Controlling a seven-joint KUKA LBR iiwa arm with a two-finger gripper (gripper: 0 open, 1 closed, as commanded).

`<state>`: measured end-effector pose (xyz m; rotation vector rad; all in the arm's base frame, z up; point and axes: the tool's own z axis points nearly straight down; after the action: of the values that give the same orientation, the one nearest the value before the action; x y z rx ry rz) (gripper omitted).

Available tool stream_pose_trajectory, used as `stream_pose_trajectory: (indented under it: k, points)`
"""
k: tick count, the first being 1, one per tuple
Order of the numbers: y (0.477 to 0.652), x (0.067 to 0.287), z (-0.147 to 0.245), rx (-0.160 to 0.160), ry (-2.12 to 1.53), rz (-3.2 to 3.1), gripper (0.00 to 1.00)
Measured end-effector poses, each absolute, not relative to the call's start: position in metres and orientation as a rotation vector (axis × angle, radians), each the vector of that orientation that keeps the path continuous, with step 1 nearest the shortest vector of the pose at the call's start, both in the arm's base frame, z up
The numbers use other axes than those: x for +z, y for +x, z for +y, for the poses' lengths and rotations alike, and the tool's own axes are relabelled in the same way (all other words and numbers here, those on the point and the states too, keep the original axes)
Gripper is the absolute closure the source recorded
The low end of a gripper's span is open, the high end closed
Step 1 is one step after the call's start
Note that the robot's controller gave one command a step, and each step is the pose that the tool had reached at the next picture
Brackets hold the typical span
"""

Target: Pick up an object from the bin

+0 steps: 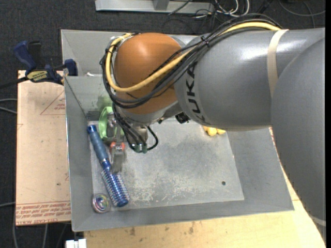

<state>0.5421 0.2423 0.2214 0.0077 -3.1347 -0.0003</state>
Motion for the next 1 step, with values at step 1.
stream_pose_trajectory:
  k: [1]
  points:
    - [0.5719, 0.0677, 0.2443, 0.000, 1.236, -2.886, 0.00]
